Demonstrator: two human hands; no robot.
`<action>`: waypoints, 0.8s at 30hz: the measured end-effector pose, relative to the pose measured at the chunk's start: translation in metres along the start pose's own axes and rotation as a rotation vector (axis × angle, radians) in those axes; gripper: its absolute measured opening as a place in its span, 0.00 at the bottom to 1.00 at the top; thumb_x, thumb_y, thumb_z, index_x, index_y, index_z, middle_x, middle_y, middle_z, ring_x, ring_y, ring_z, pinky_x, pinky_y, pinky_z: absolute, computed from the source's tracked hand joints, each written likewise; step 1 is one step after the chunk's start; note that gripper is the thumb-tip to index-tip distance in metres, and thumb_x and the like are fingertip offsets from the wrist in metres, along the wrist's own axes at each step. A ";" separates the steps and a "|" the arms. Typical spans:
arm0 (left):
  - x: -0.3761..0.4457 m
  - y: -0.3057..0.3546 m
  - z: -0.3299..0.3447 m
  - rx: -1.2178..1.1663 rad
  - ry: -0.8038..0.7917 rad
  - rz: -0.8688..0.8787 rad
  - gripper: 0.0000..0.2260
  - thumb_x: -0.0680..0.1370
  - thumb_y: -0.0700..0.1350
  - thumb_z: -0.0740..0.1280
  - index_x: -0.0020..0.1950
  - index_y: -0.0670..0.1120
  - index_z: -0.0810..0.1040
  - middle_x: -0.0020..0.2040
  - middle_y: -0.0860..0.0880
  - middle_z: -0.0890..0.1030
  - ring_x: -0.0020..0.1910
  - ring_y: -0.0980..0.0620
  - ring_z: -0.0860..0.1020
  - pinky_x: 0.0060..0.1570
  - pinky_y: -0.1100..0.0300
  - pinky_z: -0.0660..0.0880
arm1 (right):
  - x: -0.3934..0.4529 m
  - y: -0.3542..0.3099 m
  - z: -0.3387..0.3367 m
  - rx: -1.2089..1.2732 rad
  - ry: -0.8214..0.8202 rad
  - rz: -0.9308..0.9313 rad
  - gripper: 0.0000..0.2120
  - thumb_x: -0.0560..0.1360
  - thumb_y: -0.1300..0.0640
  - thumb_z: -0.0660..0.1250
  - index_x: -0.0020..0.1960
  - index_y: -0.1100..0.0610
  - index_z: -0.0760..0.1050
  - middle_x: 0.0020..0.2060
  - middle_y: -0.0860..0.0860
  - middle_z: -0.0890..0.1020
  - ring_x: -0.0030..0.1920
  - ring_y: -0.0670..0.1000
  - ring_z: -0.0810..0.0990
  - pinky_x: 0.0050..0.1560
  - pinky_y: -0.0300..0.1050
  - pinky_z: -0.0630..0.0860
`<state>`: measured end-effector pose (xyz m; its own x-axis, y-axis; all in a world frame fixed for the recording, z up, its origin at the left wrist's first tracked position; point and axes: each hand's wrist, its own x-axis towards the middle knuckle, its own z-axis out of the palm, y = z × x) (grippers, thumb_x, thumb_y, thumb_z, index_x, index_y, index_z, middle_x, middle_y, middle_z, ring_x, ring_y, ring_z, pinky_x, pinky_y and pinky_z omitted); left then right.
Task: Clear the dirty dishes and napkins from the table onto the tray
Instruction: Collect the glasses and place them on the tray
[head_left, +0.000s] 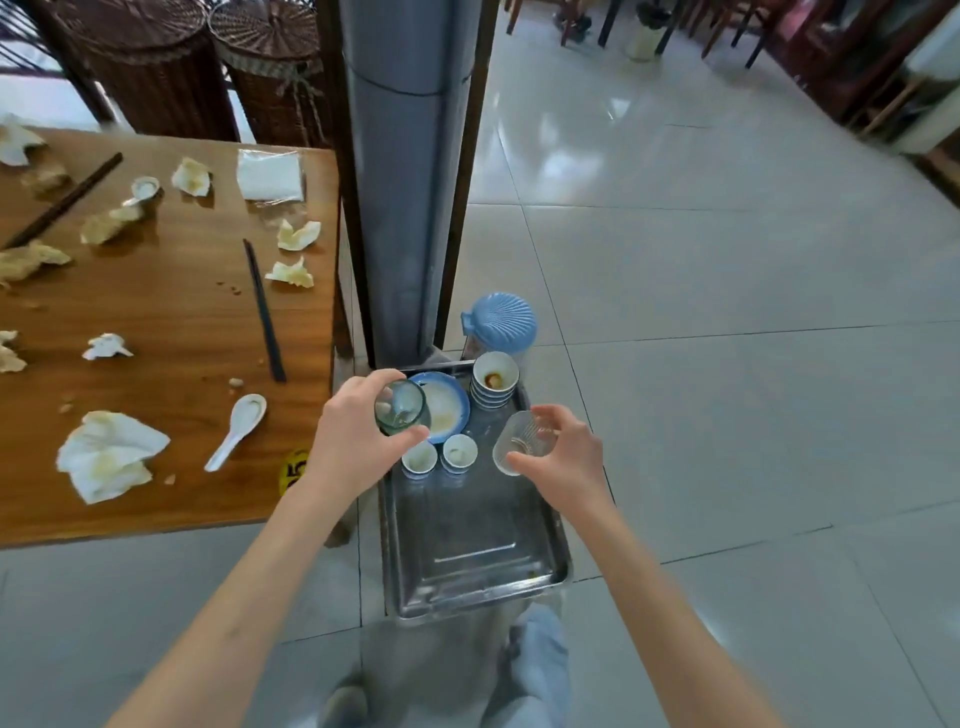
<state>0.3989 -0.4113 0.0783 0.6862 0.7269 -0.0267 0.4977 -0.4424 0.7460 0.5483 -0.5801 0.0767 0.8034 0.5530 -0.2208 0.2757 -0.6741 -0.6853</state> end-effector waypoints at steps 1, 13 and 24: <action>0.009 0.002 0.014 0.002 0.002 -0.015 0.27 0.65 0.49 0.78 0.61 0.51 0.74 0.51 0.50 0.77 0.49 0.55 0.74 0.48 0.63 0.71 | 0.014 0.006 -0.004 -0.011 -0.012 -0.009 0.29 0.62 0.56 0.77 0.61 0.54 0.74 0.50 0.48 0.81 0.48 0.44 0.75 0.46 0.32 0.69; 0.115 -0.017 0.218 0.001 0.078 -0.323 0.25 0.61 0.44 0.79 0.56 0.47 0.77 0.50 0.50 0.81 0.49 0.50 0.78 0.49 0.61 0.71 | 0.190 0.120 0.021 -0.011 -0.202 -0.120 0.24 0.62 0.60 0.75 0.57 0.50 0.75 0.46 0.45 0.80 0.50 0.47 0.79 0.46 0.38 0.73; 0.152 -0.087 0.328 0.129 -0.022 -0.501 0.25 0.63 0.43 0.76 0.58 0.49 0.73 0.50 0.48 0.81 0.49 0.45 0.78 0.45 0.57 0.71 | 0.258 0.206 0.099 0.018 -0.261 -0.104 0.25 0.61 0.65 0.73 0.56 0.53 0.76 0.48 0.44 0.79 0.49 0.46 0.77 0.45 0.20 0.63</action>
<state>0.6335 -0.4347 -0.2090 0.3567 0.8557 -0.3749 0.8287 -0.1046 0.5498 0.7600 -0.5278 -0.1905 0.6072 0.7280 -0.3183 0.3388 -0.5995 -0.7251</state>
